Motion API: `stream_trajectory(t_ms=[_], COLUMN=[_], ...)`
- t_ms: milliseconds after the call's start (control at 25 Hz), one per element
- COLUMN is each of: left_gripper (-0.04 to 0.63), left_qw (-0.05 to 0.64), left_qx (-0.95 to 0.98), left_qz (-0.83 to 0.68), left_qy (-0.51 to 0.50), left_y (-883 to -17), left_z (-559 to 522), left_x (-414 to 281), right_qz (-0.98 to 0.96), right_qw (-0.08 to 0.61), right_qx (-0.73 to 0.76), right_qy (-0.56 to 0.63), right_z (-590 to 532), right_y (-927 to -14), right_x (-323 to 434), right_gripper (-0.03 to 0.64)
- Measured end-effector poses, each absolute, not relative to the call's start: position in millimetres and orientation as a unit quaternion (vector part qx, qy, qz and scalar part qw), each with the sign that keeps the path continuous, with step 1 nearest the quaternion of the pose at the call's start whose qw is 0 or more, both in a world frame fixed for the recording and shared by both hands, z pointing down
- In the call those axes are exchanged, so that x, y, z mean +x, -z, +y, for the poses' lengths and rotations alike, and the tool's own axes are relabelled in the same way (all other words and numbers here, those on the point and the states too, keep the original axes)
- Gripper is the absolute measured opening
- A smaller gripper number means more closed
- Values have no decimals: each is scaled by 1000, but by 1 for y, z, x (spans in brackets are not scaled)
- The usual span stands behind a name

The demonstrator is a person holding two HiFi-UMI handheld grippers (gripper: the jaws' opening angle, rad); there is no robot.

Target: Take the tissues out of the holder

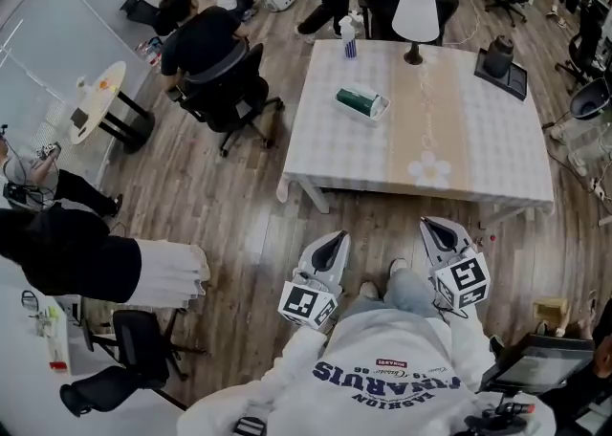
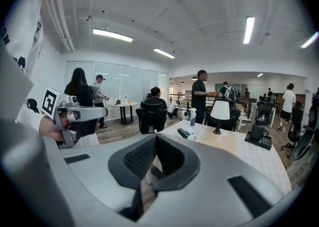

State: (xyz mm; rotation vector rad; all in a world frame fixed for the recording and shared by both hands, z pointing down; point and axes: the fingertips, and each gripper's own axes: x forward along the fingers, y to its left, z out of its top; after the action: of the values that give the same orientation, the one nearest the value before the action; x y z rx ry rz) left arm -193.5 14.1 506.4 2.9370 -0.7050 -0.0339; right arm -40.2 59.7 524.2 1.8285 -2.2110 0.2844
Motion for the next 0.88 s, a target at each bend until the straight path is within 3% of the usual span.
stream_trajectory(t_ms=[880], left_gripper=[5], left_qw=[51], left_qx=[971], left_qz=[-235], left_qy=[14], left_y=[-511], left_z=[-83], left_x=[-116], right_qz=[-765], right_qw=[121], right_qx=[624], right_qy=[-105], right_z=[-39], right_y=[-536], right_x=[31], right_gripper=[9])
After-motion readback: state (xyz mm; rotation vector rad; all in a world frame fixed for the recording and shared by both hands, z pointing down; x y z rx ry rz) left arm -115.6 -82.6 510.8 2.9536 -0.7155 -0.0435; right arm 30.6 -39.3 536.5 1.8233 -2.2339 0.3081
